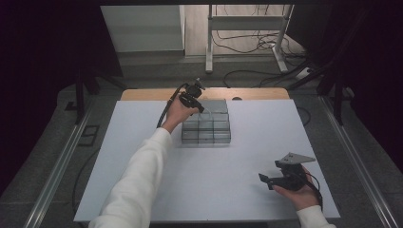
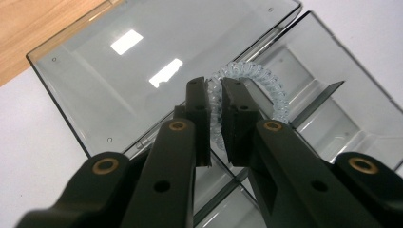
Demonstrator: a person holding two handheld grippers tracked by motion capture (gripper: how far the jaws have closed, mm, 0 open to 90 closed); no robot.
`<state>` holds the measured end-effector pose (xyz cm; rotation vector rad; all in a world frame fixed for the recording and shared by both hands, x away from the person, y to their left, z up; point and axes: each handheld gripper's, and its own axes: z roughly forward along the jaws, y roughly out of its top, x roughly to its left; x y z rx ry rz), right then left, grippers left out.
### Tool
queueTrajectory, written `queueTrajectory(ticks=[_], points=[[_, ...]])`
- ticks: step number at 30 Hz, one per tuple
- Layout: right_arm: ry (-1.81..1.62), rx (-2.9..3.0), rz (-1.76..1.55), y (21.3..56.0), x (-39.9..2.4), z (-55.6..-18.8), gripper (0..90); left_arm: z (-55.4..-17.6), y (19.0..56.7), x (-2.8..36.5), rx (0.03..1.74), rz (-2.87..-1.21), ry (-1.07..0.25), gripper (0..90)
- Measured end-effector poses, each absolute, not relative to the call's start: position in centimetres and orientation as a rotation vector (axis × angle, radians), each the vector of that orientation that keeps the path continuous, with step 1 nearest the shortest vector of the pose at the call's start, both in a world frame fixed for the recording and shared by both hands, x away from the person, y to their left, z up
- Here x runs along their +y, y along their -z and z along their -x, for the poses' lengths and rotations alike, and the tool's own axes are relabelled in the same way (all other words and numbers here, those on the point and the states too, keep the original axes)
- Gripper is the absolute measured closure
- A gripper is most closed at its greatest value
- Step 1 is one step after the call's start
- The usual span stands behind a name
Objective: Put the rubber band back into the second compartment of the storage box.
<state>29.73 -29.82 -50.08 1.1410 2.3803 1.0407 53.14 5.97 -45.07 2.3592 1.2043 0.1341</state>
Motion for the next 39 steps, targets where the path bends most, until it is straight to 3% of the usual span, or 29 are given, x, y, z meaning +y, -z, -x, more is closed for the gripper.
queueTrajectory(ticks=[24, 25, 28, 30, 36, 39], points=[[-1.037, 2.384, -1.138, 50.1, -29.8, -29.7, 15.1, -52.2, 47.4, 5.4, 1.164, -2.391, -0.145, 82.0], [-1.038, 2.384, -1.138, 50.1, -29.8, -29.7, 15.1, -52.0, 47.4, 5.4, 1.116, -2.406, -0.135, 79.1], [-1.037, 2.387, -1.137, 50.2, -29.8, -29.8, 15.1, -51.9, 47.2, 5.3, 1.101, -2.385, -0.084, 45.5], [-1.036, 2.388, -1.136, 50.2, -29.8, -29.8, 15.2, -51.8, 47.1, 5.2, 1.101, -2.385, -0.085, 32.7], [-1.037, 2.386, -1.137, 50.1, -29.8, -29.7, 15.1, -51.6, 46.6, 5.2, 1.076, -2.372, -0.046, 16.4], [-1.038, 2.386, -1.137, 50.1, -29.8, -29.8, 15.1, -51.4, 46.4, 5.2, 1.070, -2.387, -0.046, 13.1]])
